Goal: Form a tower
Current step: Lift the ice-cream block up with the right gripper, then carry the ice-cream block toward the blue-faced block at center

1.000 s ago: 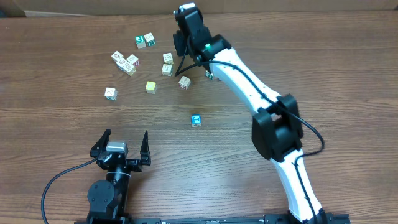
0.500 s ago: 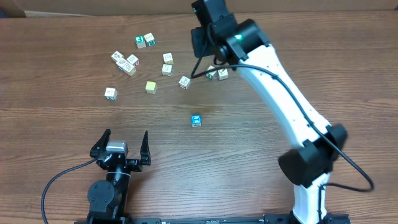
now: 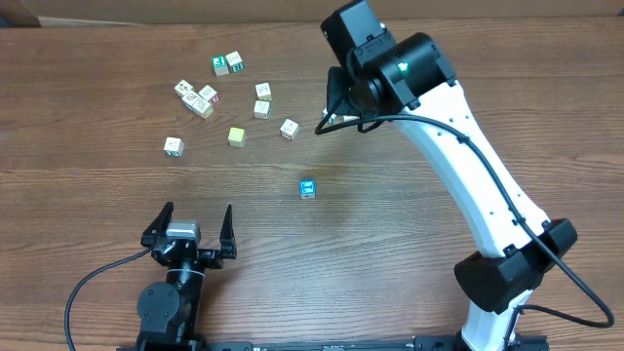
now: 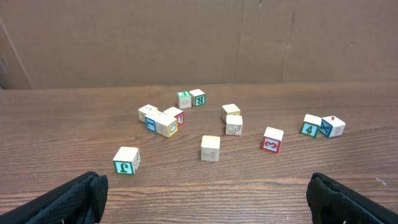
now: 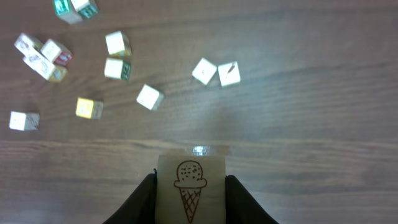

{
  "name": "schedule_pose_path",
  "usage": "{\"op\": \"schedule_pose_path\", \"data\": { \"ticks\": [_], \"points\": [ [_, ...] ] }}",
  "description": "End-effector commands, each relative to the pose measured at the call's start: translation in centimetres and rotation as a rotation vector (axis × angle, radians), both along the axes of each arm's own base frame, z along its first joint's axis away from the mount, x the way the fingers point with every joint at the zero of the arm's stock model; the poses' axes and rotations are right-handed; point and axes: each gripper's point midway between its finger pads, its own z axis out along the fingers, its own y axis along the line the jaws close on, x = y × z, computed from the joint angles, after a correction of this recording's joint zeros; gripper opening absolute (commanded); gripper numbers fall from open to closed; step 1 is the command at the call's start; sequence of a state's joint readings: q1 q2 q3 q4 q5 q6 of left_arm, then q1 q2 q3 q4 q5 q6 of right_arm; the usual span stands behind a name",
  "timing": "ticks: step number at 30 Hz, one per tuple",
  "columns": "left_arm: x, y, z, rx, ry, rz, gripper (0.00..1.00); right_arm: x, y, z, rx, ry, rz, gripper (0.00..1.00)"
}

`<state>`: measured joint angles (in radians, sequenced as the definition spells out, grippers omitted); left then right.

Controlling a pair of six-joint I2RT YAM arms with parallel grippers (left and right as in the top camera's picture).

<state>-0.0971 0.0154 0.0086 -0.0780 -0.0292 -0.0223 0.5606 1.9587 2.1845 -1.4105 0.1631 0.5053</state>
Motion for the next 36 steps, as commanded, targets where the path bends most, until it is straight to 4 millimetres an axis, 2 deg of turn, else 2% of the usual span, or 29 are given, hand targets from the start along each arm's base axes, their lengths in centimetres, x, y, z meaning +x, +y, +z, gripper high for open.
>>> {"op": "schedule_pose_path", "data": {
  "ticks": [1,7,13,19,23,28,36],
  "points": [
    [0.0,0.0,0.1,0.014,-0.011,-0.006,1.0,-1.7,1.7,-1.7,0.059,0.073,-0.015,0.27],
    [0.0,0.0,0.1,0.014,-0.011,-0.006,1.0,-3.5,3.4,-5.9,0.042,0.15,-0.015,0.27],
    [0.0,0.0,0.1,0.014,-0.011,-0.006,0.99,-5.0,6.1,-10.5,0.039,0.169,0.019,0.27],
    [0.0,0.0,0.1,0.014,-0.011,-0.006,0.99,-5.4,7.3,-13.6,0.029,0.136,0.038,0.27],
    [0.0,0.0,0.1,0.014,-0.011,-0.006,0.99,-5.1,6.7,-14.5,-0.006,0.1,-0.003,0.27],
    [0.0,0.0,0.1,0.014,-0.011,-0.006,0.99,-4.8,6.9,-15.4,0.005,0.081,-0.004,0.27],
    [0.0,0.0,0.1,0.014,-0.011,-0.006,1.0,-3.0,4.2,-15.7,-0.092,0.003,-0.075,0.26]
  ]
}}
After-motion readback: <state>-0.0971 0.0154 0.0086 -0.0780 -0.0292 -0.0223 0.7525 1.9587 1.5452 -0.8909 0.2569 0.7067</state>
